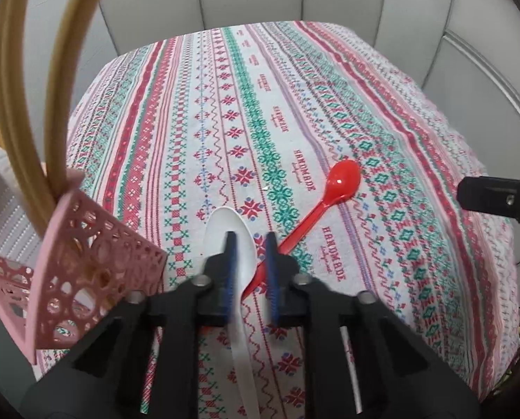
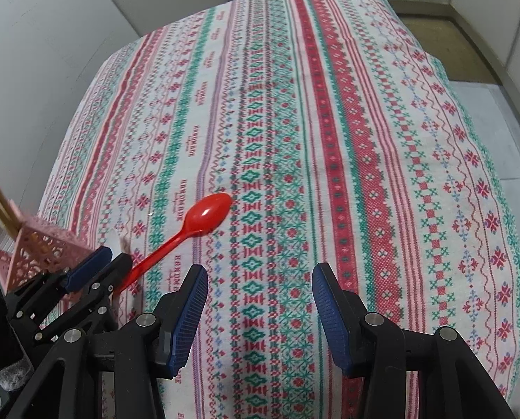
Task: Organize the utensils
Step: 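Grasp the white plastic spoon by its handle with the left gripper, then grasp the red plastic spoon with the right gripper while the left gripper holds the white spoon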
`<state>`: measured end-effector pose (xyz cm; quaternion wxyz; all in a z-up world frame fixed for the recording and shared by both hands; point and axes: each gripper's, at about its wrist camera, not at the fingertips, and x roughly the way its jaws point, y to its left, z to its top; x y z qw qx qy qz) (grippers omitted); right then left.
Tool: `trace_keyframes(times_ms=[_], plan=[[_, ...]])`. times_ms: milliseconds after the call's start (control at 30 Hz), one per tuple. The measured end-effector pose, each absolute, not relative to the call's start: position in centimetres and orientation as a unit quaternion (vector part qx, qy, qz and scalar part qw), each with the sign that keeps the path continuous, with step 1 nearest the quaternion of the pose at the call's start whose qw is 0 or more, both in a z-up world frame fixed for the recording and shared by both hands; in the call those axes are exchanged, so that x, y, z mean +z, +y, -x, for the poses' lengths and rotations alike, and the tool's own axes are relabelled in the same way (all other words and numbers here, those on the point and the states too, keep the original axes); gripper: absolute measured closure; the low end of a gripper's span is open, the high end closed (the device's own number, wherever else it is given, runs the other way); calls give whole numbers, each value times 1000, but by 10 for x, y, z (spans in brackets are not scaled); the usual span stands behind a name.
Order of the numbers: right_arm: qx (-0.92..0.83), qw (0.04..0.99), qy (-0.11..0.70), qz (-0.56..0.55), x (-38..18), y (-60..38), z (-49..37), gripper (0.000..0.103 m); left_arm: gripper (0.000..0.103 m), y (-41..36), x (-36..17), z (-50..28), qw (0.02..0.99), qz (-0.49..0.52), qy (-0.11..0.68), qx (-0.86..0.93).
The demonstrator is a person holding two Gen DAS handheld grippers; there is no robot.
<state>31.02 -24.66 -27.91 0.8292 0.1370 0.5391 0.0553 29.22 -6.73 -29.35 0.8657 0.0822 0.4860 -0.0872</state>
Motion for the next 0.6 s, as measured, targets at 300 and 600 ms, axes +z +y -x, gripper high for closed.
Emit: trace_keyframes(times_ms=[300,600], plan=[[41,818,550,-163,-290,-249,-320,48,102,-66,-276,-285,862,-77,483,-132],[48,790,565,-233,-307,-236,-339,48,102,-47,-239,-264,859,-39,471,-195]])
